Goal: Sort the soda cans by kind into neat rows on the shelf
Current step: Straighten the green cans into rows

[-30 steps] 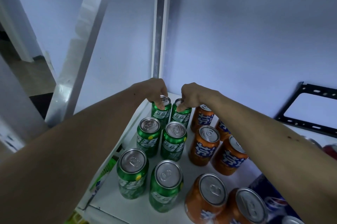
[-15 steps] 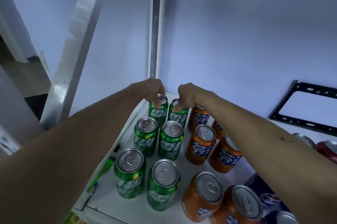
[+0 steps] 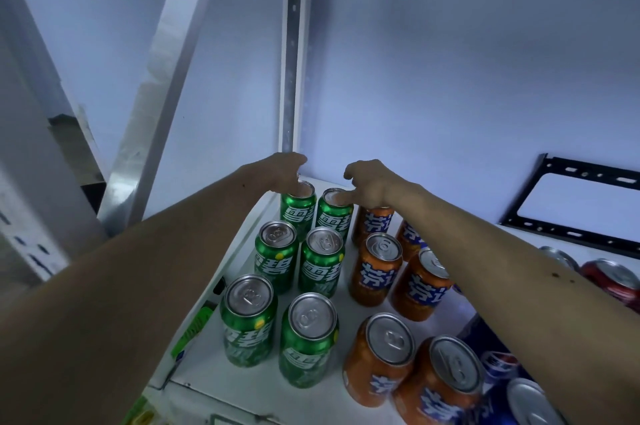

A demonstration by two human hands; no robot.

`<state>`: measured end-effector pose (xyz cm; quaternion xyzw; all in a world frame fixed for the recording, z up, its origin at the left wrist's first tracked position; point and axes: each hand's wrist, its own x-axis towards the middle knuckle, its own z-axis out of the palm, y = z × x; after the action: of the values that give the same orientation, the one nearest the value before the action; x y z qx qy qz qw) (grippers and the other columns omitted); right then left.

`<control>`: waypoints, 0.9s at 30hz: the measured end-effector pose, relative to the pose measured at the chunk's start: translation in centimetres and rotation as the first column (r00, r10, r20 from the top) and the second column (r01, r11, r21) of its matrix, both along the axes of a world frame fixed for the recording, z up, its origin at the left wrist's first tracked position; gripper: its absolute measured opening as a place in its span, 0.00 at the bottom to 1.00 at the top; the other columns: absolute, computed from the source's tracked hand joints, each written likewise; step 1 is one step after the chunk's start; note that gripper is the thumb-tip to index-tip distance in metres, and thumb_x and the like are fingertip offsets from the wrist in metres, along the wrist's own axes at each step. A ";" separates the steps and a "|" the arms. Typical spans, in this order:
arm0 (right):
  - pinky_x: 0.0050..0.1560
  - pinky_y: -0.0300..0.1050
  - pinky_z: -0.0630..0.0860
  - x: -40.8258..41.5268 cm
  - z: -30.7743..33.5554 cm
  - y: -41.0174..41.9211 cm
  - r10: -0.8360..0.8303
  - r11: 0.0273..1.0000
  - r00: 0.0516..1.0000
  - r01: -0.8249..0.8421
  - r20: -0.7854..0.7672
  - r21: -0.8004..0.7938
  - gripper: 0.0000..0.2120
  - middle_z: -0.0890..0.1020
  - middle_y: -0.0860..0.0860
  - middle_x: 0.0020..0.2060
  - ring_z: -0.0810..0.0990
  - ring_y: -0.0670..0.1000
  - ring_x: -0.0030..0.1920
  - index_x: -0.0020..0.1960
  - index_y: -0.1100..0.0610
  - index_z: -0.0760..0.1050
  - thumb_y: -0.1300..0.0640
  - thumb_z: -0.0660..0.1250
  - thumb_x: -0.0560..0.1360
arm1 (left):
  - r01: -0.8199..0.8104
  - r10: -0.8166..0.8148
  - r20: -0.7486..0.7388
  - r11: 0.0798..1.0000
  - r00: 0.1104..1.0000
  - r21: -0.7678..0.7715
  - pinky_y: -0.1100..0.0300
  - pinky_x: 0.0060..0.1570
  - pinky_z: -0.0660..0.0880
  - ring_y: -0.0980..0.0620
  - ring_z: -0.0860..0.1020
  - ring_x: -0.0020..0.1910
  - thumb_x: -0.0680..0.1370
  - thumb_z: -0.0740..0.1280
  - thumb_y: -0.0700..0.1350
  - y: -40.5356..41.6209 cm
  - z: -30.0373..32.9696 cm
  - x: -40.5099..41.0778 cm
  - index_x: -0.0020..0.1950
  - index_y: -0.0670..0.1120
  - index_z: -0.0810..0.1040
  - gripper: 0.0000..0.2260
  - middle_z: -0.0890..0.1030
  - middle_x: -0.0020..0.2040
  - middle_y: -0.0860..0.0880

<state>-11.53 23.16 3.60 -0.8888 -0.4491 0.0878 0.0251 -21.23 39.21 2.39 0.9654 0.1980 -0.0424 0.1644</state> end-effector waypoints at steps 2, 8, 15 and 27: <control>0.61 0.45 0.70 0.0 1.0 -1.8 -0.027 0.998 1.000 0.026 0.011 0.064 0.29 0.74 0.57 0.66 0.72 0.56 0.65 0.70 0.60 0.68 0.43 0.65 0.76 | -0.040 0.043 0.096 0.999 0.994 -0.027 0.55 0.70 0.57 0.47 0.56 0.76 0.79 0.62 0.55 -0.6 0.6 -0.4 0.77 0.43 0.52 0.33 0.55 0.78 0.45; 0.55 0.41 0.70 -0.4 3.8 -11.2 -0.220 0.939 0.972 0.233 -0.078 0.251 0.23 0.78 0.54 0.62 0.76 0.54 0.61 0.66 0.58 0.73 0.47 0.67 0.76 | -0.026 0.031 0.176 0.999 0.984 -0.031 0.56 0.68 0.58 0.45 0.58 0.75 0.81 0.55 0.55 -3.2 2.5 -1.9 0.77 0.41 0.53 0.29 0.57 0.77 0.43; 0.55 0.41 0.71 -5.0 3.9 -23.9 -0.459 0.844 0.883 0.468 -0.098 0.264 0.22 0.80 0.54 0.59 0.77 0.53 0.57 0.63 0.58 0.75 0.48 0.70 0.74 | 0.109 -0.109 0.138 0.994 0.984 0.006 0.56 0.72 0.53 0.46 0.53 0.77 0.82 0.53 0.56 -8.3 3.4 -4.2 0.78 0.41 0.50 0.30 0.53 0.78 0.44; 0.60 0.45 0.73 -6.8 3.3 -27.2 -0.514 0.818 0.851 0.524 -0.110 0.237 0.21 0.79 0.54 0.60 0.77 0.55 0.60 0.63 0.60 0.76 0.49 0.69 0.75 | 0.210 -0.214 0.073 0.976 0.974 0.061 0.55 0.70 0.57 0.44 0.58 0.75 0.79 0.53 0.61 -13.6 2.7 -3.8 0.77 0.41 0.54 0.33 0.57 0.77 0.42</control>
<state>-18.37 -4.06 6.91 -0.9644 -0.1970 0.0364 0.1727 -25.06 25.61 5.04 0.9860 0.0882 -0.0161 0.1408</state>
